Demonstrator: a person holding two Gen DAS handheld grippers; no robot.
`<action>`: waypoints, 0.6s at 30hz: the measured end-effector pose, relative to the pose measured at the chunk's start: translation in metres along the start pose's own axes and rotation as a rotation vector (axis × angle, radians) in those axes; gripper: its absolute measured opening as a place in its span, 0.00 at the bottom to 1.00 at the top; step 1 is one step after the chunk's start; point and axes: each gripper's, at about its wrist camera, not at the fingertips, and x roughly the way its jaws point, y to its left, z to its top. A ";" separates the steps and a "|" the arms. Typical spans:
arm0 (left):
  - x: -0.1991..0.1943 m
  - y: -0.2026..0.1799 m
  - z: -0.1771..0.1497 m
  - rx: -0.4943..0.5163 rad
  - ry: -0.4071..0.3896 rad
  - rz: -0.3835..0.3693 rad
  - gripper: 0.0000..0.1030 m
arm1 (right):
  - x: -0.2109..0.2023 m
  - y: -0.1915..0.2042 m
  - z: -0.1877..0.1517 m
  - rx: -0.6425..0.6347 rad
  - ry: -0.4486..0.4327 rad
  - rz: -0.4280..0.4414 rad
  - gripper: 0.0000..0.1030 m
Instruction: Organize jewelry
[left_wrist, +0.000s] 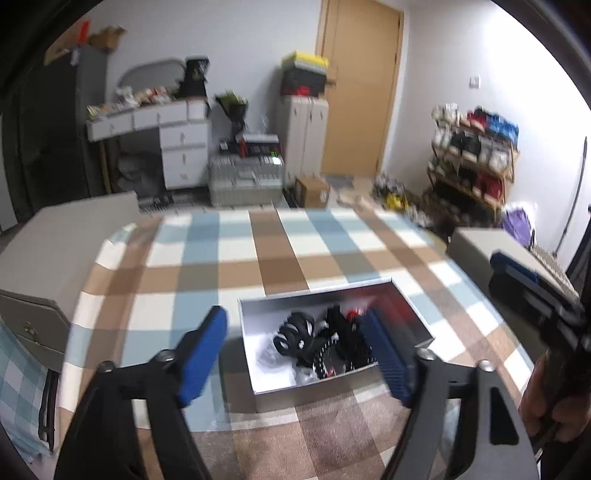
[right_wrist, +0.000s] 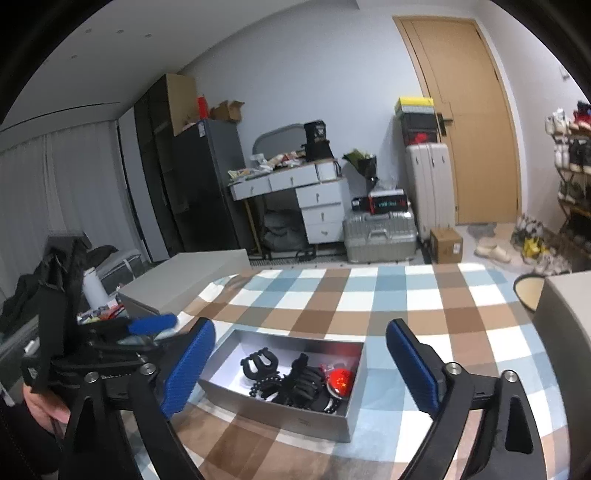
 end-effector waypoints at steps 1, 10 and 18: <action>-0.005 -0.001 0.000 -0.002 -0.023 0.007 0.79 | -0.003 0.002 -0.002 -0.004 -0.008 -0.007 0.99; -0.041 -0.009 -0.008 -0.014 -0.279 0.167 0.99 | -0.032 0.006 -0.015 0.014 -0.101 -0.039 1.00; -0.036 -0.003 -0.033 -0.049 -0.332 0.252 0.99 | -0.043 0.017 -0.039 -0.085 -0.157 -0.163 1.00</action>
